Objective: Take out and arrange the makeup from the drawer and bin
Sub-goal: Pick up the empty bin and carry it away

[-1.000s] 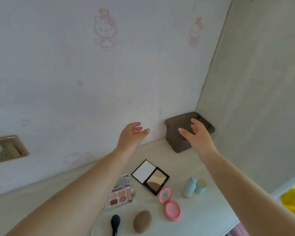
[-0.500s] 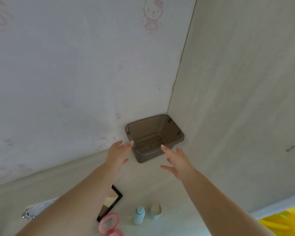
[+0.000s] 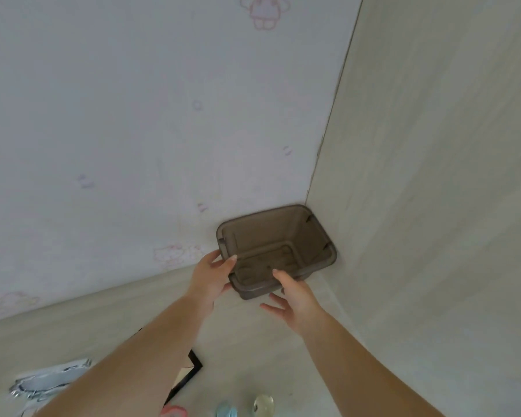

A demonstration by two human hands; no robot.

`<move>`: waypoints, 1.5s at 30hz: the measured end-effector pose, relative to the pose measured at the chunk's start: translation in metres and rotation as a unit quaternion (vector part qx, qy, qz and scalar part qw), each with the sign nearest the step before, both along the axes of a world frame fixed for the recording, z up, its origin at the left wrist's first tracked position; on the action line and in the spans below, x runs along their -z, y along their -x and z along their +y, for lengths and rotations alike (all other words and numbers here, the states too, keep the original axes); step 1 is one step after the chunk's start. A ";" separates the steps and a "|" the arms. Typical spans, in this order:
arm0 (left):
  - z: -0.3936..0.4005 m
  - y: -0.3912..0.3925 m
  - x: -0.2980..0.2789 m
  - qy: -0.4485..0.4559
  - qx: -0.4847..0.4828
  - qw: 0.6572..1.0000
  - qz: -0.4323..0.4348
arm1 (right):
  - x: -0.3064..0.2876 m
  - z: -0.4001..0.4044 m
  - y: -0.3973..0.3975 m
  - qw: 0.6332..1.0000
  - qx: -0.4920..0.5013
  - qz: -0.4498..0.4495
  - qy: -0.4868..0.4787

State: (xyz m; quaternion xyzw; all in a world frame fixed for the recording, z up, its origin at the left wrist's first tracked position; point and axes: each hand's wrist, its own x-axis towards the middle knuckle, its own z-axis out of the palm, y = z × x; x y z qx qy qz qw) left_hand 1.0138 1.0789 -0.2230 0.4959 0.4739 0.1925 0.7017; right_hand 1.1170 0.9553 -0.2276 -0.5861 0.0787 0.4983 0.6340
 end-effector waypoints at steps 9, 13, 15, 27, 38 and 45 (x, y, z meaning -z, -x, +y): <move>-0.014 0.016 -0.021 -0.018 0.031 0.998 -0.043 | -0.027 -0.013 0.001 0.997 0.028 -0.064 -0.035; -0.023 0.034 -0.037 -0.118 0.104 0.987 -0.019 | -0.061 -0.037 0.005 0.993 0.016 -0.113 -0.031; -0.030 0.047 -0.046 -0.185 0.161 0.969 -0.037 | -0.079 -0.053 0.011 0.990 0.008 -0.137 -0.021; -0.080 0.106 -0.127 -0.316 0.266 0.893 -0.180 | -0.168 -0.128 0.062 0.971 0.039 -0.235 -0.008; -0.183 0.119 -0.218 -0.409 0.116 0.876 -0.228 | -0.250 -0.218 0.091 0.907 -0.091 -0.347 -0.218; -0.219 0.124 -0.268 -0.488 0.024 0.839 -0.239 | -0.295 -0.244 0.098 0.807 -0.138 -0.514 -0.256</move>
